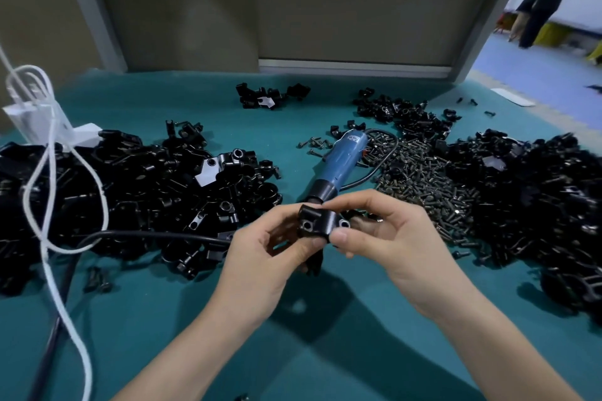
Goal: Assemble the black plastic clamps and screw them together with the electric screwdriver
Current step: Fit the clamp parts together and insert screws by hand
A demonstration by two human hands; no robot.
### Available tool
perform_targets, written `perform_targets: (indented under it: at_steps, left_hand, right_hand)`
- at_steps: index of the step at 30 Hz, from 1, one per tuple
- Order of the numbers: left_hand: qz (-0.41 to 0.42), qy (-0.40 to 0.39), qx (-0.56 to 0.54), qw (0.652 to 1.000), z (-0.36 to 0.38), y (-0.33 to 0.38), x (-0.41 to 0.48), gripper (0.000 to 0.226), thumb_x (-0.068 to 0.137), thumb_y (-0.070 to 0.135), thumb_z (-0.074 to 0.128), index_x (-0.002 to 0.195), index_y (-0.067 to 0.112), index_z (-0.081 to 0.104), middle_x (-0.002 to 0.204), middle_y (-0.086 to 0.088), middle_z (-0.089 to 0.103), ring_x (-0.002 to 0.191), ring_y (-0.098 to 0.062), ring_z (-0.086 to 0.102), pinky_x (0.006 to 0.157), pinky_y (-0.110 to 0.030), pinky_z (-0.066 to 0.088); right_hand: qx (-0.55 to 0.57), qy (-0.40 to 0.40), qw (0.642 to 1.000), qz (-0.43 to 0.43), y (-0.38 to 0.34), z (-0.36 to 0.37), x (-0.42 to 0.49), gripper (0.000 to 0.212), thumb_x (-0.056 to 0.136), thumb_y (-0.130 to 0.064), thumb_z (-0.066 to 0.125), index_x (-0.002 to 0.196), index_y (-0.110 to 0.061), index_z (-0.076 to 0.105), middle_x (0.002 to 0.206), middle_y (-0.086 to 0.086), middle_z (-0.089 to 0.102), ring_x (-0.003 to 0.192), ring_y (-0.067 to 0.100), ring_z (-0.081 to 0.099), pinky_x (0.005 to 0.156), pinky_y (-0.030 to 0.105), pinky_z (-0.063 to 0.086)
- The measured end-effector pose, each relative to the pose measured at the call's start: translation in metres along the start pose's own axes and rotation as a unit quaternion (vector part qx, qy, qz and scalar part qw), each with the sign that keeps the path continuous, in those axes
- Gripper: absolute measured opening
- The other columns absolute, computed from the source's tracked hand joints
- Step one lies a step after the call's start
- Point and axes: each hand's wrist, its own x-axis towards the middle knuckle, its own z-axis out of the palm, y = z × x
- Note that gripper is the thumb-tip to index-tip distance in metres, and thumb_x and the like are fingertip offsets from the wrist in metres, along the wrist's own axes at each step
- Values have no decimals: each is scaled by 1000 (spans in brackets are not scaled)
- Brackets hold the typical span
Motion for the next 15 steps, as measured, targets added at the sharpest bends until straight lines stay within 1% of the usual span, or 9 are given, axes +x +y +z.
perform_targets:
  at_steps: [1,2,5,8,10,12,13,15]
  left_hand:
    - [-4,0,3,1000,0,-1,0,29,70,19,81,94,34,73,86,6,74,79,-6,67,65,-15,49]
    - [-8,-1,4,1000,-1,-3,-1,31,69,17,82,94,34,73,87,5,74,79,-7,68,66,-17,50]
    - [-26,-16,-12,999,-2,-7,-1,32,67,13,76,92,32,75,89,1,75,82,-11,69,70,-24,55]
    - [-48,-34,-42,997,1,-10,-2,30,67,11,82,89,30,75,88,-3,74,80,-11,68,65,-23,56]
    - [-69,-39,-60,995,6,-13,-3,30,65,8,83,86,27,75,85,-5,73,77,-11,67,62,-22,56]
    - [-93,-40,-82,991,10,-17,-5,26,61,9,84,83,17,74,80,-7,73,72,-11,66,61,-21,55]
    - [-102,-43,-91,990,11,-19,-5,24,60,11,79,83,13,72,78,-8,73,70,-12,67,60,-21,55]
    - [-114,-53,-94,988,11,-21,-6,25,57,13,74,82,12,72,78,-10,73,70,-13,67,60,-21,56]
  right_hand:
    - [-20,2,1000,-9,2,0,-1,24,70,-14,78,93,-15,74,79,13,67,62,16,58,62,21,49]
    - [-33,6,999,-18,4,1,-2,24,70,-16,78,94,-16,74,80,9,68,61,16,59,62,21,50]
    - [-70,23,996,-39,11,-2,-4,24,76,-14,73,97,-26,73,90,-1,66,62,17,62,63,21,51]
    - [-139,16,989,-43,16,-9,-8,27,82,-19,65,104,-33,69,94,-7,64,68,23,64,67,27,54]
    - [-181,0,983,-39,18,-16,-10,31,82,-20,68,108,-37,68,96,-7,63,72,19,62,73,33,57]
    - [-205,-21,978,-35,19,-22,-13,40,80,-14,74,111,-38,67,97,-9,61,75,10,58,76,29,56]
    - [-218,-28,975,-35,20,-25,-14,43,79,-10,75,112,-38,67,97,-11,61,76,8,57,77,27,56]
    - [-230,-30,972,-34,20,-29,-15,46,79,-5,75,112,-37,67,96,-13,60,75,8,57,76,26,56]
